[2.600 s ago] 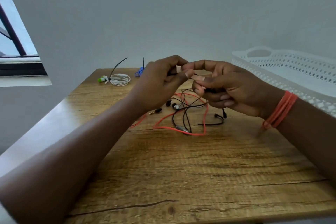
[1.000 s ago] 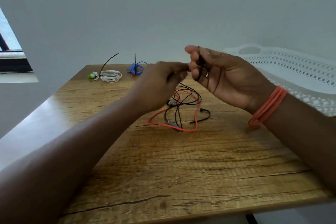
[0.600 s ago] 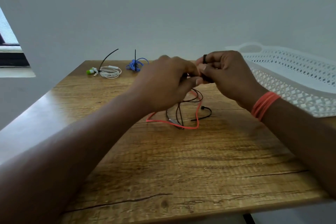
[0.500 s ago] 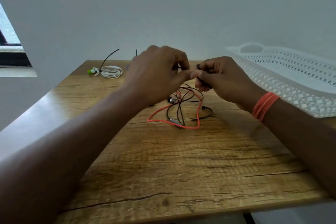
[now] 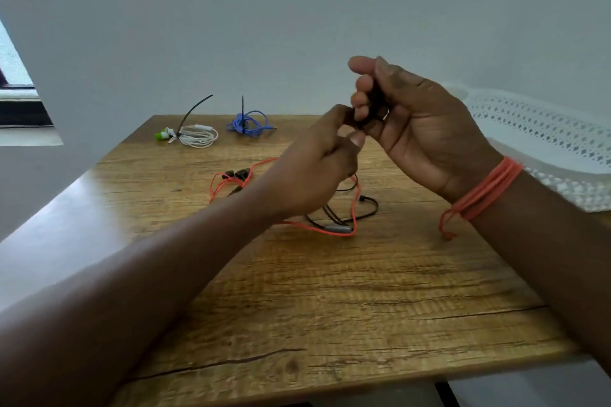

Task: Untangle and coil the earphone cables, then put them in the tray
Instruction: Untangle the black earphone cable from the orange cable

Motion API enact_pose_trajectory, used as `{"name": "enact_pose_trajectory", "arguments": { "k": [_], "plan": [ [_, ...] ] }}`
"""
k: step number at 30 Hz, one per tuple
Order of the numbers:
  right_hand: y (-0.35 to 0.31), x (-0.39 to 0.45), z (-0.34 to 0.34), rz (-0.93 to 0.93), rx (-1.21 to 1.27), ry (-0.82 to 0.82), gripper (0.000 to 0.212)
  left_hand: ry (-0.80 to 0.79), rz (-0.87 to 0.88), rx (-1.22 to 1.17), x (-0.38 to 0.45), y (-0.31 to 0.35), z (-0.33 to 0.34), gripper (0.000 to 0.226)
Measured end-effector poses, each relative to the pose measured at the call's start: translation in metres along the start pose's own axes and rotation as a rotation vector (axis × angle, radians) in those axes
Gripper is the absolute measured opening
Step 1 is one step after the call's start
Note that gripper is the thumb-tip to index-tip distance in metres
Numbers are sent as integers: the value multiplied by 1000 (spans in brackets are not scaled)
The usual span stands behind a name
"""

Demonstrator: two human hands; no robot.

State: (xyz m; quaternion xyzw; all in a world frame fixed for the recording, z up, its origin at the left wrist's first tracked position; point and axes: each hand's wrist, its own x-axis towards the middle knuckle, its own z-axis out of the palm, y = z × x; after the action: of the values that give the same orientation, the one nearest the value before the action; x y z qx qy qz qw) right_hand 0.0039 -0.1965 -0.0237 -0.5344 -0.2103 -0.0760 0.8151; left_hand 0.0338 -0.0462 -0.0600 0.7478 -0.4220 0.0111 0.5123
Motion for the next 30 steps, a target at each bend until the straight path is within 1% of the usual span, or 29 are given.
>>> {"name": "enact_pose_trajectory", "arguments": {
  "k": [1, 3, 4, 6, 8, 9, 11, 13, 14, 16, 18, 20, 22, 24, 26, 28, 30],
  "plan": [
    [2, 0, -1, -62, -114, 44, 22, 1, -15, 26, 0, 1, 0, 17],
    [8, 0, -5, -209, -394, 168, 18, -27, -17, 170, 0, -1, -3, 20],
    [10, 1, -7, -278, -525, 226, 19, -59, -8, 242, -1, -2, -7, 19],
    [14, 1, -11, -361, -726, 292, 23, -144, 21, 300, -4, -2, -11, 17],
    [16, 1, -13, -377, -895, 309, 22, -188, 69, 357, -4, 0, -12, 17],
    [17, 1, -14, -349, -971, 307, 19, -166, 102, 409, -3, 2, -14, 16],
    [17, 2, -16, -223, -1057, 275, 12, -35, 154, 522, 0, 3, -21, 18],
    [17, 1, -15, -57, -1015, 182, 9, 123, 159, 614, 2, 1, -30, 24],
    [17, 1, -13, 9, -973, 120, 12, 185, 154, 653, 2, 0, -34, 27],
    [18, 0, -10, 115, -847, 22, 26, 278, 139, 689, 1, -3, -39, 26],
    [16, 0, -9, 247, -684, -41, 43, 363, 124, 666, 2, -4, -41, 23],
    [12, -1, -9, 369, -563, -128, 47, 395, 105, 618, 3, -8, -41, 22],
    [8, -3, -7, 423, -392, -207, 41, 350, 91, 513, 4, -11, -38, 19],
    [4, -3, -5, 372, -151, -237, 35, 262, 79, 378, 3, -12, -30, 17],
    [1, -1, -2, 271, 74, -222, 31, 158, 41, 269, -1, -8, -17, 18],
    [-2, 1, -2, 157, 200, -162, 27, 66, 53, 220, -3, -3, -4, 18],
    [-4, 2, -6, 38, 227, -90, 25, -5, 90, 265, -3, 0, 6, 18]
  ]
}}
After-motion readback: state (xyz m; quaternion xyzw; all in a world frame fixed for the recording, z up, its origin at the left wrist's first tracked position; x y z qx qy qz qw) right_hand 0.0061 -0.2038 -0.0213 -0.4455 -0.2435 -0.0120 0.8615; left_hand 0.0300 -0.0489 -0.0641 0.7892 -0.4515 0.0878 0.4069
